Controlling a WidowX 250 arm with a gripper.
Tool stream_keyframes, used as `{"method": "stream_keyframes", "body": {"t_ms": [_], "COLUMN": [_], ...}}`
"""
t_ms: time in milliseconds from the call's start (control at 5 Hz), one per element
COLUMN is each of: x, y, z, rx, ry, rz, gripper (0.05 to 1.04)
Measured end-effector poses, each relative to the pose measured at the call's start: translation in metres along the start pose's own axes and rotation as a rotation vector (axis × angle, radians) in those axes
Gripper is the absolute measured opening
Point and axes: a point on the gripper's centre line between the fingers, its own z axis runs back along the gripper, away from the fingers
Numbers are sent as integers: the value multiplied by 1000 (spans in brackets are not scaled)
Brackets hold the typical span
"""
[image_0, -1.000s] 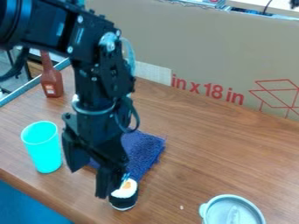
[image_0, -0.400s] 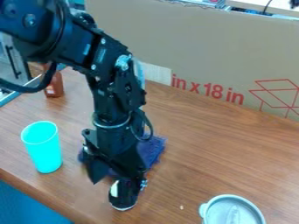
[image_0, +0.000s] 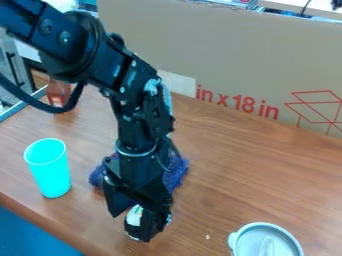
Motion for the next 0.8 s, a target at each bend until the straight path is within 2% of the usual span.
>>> {"method": "stream_keyframes", "body": {"t_ms": [400,600,800], "x": [4,4,2], "y": [-1,-1,-4], "z": [-11,-11,3], "rx": [-5,-5,-2], "ry": [13,15,-8], "rz": [12,12,13], "gripper": [963,702,583]}}
